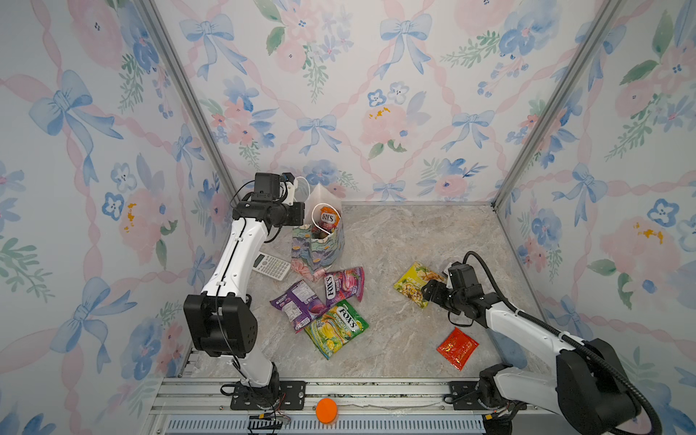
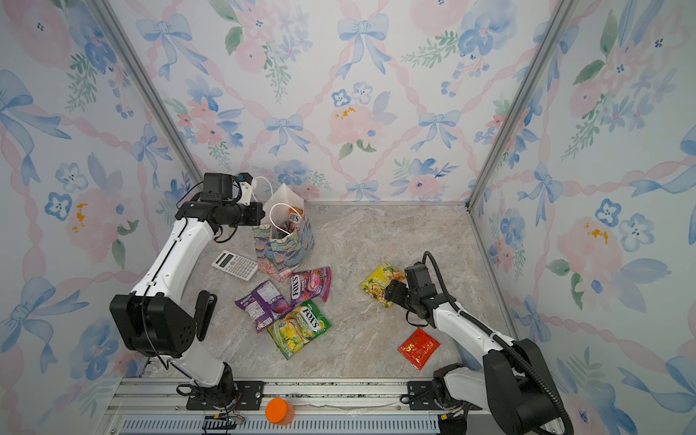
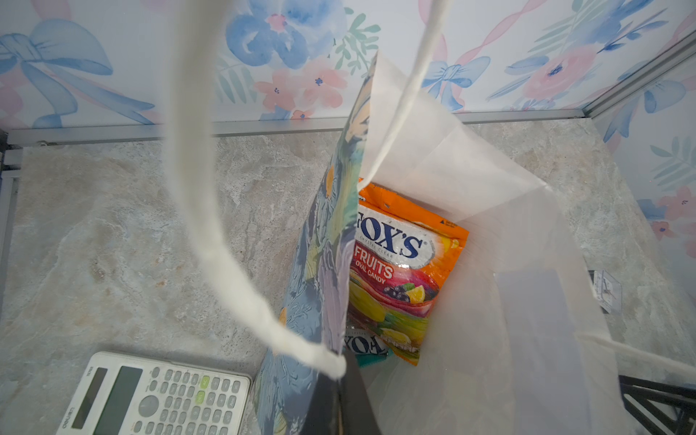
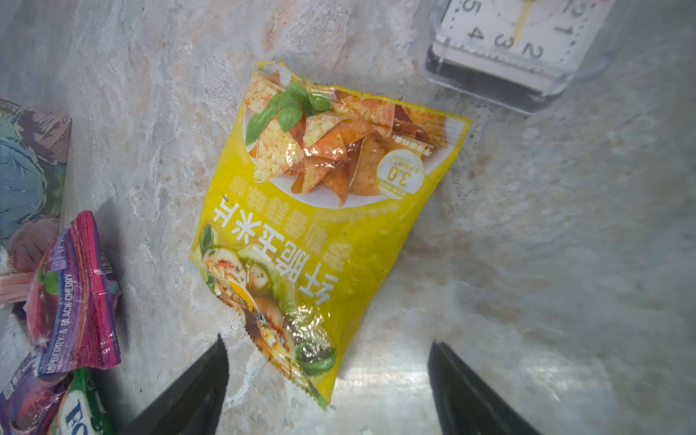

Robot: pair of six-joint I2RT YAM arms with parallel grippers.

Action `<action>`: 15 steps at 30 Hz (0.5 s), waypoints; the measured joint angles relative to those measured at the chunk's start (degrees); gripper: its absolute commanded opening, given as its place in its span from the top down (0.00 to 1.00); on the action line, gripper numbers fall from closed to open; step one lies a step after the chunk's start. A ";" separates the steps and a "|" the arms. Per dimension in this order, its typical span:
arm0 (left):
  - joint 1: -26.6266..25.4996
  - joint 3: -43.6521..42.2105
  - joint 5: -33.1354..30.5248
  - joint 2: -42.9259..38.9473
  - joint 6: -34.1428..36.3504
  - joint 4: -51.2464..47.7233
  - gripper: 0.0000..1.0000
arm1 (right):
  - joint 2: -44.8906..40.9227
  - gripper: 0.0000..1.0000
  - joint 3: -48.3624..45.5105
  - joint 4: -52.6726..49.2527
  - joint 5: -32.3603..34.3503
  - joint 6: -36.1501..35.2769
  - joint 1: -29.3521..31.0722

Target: Place the snacks into the paper bag

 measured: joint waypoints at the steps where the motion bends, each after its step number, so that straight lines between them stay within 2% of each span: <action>1: 0.00 0.00 0.00 0.00 0.00 0.00 1.00 | 0.70 0.21 0.00 0.48 -0.24 0.07 -0.28; 7: 0.00 0.00 0.00 0.00 0.00 0.00 1.00 | 4.81 0.28 0.00 3.96 -1.62 0.00 -1.57; 15: 0.00 0.00 0.02 0.00 0.00 0.00 1.00 | 8.72 0.30 0.02 8.02 -2.84 0.26 -2.58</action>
